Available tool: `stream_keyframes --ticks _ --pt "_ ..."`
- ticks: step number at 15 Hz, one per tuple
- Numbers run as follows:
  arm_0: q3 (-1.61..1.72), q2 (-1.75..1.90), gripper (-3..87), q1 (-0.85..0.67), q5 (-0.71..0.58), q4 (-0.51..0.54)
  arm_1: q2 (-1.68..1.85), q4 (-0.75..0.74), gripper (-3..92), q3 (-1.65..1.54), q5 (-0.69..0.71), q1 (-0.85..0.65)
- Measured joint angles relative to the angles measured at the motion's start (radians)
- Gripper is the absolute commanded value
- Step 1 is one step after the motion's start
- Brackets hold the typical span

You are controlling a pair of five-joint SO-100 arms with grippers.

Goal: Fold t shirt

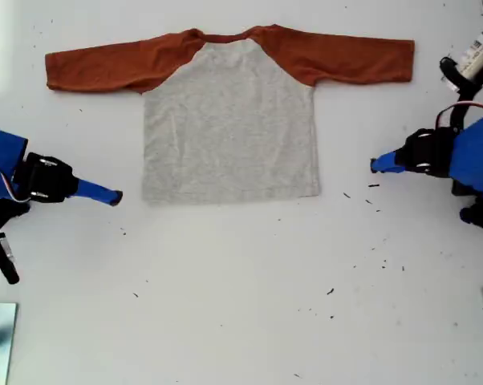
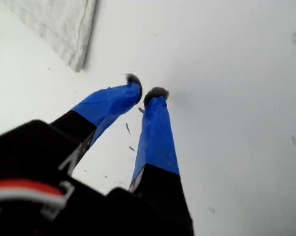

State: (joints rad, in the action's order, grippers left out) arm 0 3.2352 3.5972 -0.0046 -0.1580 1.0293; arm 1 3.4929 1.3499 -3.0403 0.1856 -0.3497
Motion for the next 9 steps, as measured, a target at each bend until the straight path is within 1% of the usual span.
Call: stream_keyframes --ticks 1,2,3,4,6,7,8,9 --pt "0.0 0.0 -0.3 0.005 -0.006 0.0 -0.011 0.002 3.3 0.032 0.011 -0.005" --pt "0.0 0.0 -0.3 0.008 -0.014 0.0 -0.075 0.006 3.3 0.104 0.046 -0.044" --pt "0.0 0.0 -0.3 0.008 -0.029 0.0 -0.229 0.02 3.4 0.242 0.133 -0.107" --pt "0.0 0.0 -0.3 0.005 -0.037 0.0 -0.446 0.063 3.4 0.436 0.253 -0.216" --pt "0.0 0.0 -0.3 0.005 -0.041 0.0 -0.842 0.178 3.5 0.859 0.549 -0.471" --pt "0.0 0.0 -0.3 0.005 -0.041 0.0 -0.994 0.218 10.9 1.045 0.693 -0.618" --pt "0.0 0.0 -0.3 0.005 -0.041 0.0 -1.114 0.227 30.3 1.186 0.805 -0.75" --pt "0.0 0.0 -0.3 0.005 -0.041 0.0 -1.215 0.229 38.4 1.278 0.877 -0.861"
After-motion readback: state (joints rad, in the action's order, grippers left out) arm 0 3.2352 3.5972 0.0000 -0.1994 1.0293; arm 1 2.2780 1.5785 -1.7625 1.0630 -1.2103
